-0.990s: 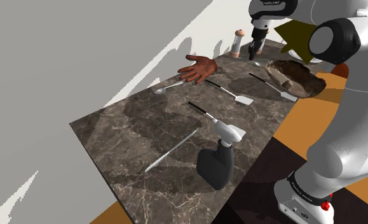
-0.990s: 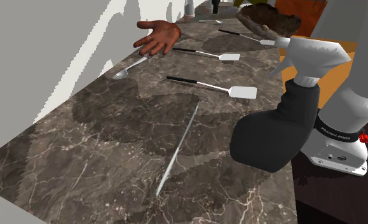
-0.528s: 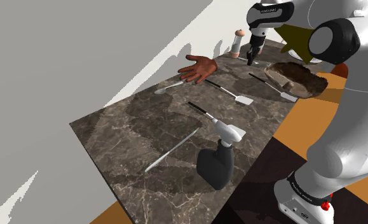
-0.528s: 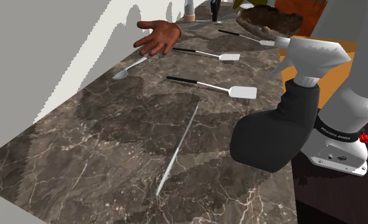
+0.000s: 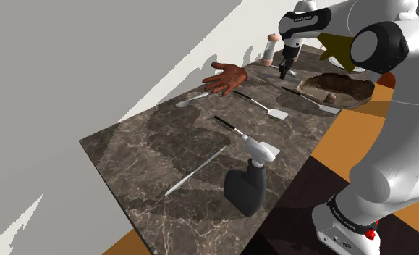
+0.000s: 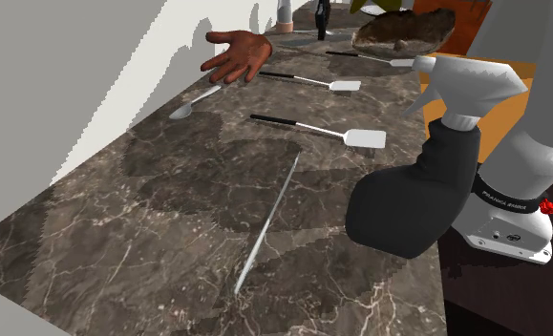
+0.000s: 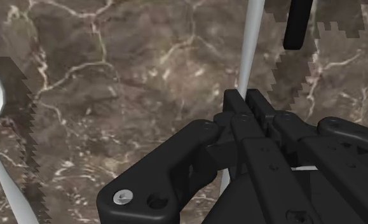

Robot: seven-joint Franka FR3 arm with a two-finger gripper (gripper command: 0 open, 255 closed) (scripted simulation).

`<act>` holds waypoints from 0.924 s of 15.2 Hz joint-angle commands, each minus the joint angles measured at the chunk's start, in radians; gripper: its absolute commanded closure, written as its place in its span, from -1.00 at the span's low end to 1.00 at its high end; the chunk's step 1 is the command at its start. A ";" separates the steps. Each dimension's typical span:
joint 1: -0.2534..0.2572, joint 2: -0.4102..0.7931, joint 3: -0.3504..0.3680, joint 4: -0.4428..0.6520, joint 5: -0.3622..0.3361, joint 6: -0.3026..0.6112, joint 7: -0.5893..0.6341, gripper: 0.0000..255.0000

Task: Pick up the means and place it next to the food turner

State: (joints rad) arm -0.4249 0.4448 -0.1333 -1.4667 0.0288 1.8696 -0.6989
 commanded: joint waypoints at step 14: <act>-0.001 -0.004 -0.001 0.117 -0.002 -0.125 0.002 -1.00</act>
State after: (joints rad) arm -0.4261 0.4340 -0.1349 -1.3915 0.0266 1.7811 -0.6983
